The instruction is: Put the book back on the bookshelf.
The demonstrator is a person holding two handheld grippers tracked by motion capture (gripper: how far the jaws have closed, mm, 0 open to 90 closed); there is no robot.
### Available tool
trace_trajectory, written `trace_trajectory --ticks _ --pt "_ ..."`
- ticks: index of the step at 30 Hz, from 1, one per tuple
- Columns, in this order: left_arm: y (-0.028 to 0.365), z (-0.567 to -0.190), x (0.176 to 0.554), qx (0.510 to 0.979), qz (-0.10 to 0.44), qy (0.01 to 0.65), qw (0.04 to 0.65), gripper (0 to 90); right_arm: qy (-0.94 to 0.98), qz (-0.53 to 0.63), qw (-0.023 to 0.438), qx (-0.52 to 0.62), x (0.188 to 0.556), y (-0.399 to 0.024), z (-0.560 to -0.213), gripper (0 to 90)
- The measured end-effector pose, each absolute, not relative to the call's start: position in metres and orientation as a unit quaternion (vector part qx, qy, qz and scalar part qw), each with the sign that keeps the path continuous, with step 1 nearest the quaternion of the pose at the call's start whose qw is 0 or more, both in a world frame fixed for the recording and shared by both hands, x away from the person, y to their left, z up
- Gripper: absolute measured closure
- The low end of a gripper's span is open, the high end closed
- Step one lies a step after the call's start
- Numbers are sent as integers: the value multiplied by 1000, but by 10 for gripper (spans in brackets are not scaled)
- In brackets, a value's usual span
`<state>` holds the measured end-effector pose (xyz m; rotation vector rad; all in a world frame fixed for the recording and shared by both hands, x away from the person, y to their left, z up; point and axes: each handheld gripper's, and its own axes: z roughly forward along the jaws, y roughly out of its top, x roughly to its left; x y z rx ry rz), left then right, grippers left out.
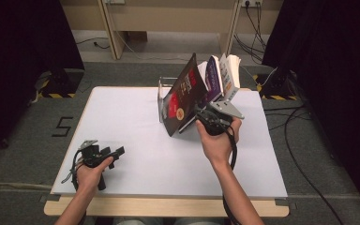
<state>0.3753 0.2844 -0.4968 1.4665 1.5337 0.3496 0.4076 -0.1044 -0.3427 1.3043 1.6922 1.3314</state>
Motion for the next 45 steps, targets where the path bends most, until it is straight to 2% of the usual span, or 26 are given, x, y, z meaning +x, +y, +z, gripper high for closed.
trace_trajectory --ticks 45 --pt "287 -496 374 599 149 627 475 260 628 469 304 541 372 -167 -388 560"
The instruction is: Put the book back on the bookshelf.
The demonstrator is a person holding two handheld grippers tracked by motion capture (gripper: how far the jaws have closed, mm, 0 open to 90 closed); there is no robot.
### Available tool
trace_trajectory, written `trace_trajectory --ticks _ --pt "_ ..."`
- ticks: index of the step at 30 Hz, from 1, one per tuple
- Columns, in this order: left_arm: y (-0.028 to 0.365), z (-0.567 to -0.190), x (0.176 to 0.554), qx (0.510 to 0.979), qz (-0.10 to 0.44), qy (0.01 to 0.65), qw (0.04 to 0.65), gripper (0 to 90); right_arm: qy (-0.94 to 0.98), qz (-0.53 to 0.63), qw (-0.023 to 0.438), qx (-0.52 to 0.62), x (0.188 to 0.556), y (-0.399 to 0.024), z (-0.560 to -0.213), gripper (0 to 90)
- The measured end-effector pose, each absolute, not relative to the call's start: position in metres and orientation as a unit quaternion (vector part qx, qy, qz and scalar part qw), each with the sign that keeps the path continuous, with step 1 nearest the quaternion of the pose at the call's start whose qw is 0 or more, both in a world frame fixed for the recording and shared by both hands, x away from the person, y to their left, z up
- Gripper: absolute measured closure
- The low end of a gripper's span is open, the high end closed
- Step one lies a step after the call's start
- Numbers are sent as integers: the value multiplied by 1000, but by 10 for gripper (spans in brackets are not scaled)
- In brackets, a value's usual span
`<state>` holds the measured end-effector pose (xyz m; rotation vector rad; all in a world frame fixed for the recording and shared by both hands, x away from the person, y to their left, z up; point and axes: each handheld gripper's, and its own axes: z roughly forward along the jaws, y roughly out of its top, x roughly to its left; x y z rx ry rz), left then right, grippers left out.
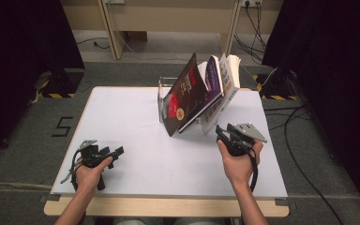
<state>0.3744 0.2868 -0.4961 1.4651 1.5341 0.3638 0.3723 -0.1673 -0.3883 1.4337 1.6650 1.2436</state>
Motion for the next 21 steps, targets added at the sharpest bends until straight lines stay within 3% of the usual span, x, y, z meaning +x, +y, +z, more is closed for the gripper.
trace_trajectory --ticks 21 --pt "286 -497 375 600 150 627 474 259 616 430 312 582 363 -208 -421 560"
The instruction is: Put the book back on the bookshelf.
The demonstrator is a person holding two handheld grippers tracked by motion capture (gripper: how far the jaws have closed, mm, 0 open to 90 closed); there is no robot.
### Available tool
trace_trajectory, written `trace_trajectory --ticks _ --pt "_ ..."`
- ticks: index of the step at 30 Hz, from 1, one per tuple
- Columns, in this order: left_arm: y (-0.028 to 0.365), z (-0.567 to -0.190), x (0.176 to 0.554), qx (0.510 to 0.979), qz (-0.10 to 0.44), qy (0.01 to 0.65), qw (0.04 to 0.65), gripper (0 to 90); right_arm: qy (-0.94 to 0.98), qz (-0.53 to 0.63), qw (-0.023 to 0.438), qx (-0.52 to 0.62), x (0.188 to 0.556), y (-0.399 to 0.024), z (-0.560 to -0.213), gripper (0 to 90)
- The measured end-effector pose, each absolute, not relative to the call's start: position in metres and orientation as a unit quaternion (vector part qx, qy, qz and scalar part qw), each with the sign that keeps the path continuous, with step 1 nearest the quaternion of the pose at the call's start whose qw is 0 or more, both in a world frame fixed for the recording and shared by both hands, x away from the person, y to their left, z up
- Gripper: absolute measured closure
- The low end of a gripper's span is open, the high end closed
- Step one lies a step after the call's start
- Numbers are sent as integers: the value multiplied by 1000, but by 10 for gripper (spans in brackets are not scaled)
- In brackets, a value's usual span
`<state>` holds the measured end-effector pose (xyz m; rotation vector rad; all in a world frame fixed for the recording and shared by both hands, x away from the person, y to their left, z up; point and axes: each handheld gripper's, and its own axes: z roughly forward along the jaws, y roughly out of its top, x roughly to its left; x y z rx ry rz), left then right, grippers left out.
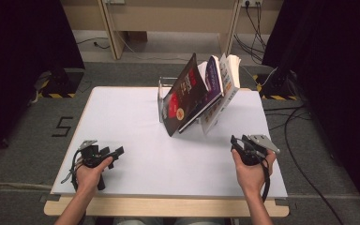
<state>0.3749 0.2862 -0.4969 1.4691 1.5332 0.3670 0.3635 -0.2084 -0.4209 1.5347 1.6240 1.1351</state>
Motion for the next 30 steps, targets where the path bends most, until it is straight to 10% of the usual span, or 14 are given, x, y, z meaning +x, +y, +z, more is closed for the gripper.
trace_trajectory --ticks 30 --pt "284 -501 372 608 160 620 468 257 603 418 320 600 359 -228 -458 560"
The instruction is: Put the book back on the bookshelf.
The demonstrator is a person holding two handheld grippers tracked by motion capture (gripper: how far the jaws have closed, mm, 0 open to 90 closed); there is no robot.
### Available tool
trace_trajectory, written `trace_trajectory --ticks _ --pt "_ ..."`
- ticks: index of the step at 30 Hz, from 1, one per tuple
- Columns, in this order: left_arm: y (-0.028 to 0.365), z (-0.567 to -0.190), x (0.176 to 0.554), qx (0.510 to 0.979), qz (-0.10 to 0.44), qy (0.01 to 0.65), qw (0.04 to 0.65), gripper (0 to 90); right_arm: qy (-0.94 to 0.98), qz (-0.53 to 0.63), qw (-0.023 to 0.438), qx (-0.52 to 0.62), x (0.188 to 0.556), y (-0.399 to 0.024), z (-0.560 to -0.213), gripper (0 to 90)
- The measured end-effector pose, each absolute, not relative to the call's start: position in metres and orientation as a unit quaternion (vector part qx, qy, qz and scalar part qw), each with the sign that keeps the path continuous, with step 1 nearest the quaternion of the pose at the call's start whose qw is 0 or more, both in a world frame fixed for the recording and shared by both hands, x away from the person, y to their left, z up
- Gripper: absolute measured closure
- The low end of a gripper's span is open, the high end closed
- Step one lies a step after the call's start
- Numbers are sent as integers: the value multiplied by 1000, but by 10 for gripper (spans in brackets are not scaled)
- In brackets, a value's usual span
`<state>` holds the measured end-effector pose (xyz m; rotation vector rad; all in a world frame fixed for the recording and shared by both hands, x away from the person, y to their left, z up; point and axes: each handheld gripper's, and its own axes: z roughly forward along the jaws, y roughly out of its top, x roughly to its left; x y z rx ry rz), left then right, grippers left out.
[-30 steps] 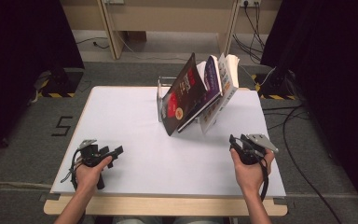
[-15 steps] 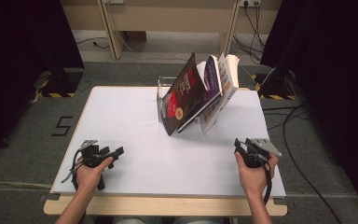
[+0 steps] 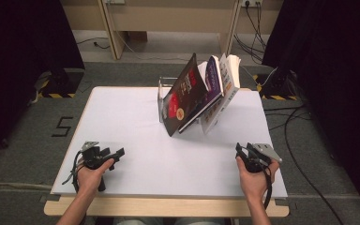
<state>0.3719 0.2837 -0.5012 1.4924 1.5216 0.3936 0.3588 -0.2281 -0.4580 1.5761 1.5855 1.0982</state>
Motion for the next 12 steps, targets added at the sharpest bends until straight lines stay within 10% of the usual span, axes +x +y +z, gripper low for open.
trace_trajectory --ticks 12 --pt "284 -504 369 606 167 617 472 256 599 425 315 601 351 -233 -460 558"
